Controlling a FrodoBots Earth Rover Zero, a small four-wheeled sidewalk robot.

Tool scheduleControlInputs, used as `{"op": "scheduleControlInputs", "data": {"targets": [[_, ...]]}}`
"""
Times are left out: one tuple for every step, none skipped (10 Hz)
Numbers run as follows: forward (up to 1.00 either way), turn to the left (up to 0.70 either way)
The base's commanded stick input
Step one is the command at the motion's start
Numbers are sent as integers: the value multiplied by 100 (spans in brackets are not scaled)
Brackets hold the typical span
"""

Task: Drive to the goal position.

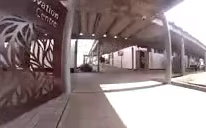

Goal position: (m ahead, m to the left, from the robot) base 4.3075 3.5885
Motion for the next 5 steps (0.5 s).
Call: {"op": "scheduleControlInputs", "data": {"targets": [[50, 0], [50, 0], [50, 0], [50, 0], [50, 0]]}}
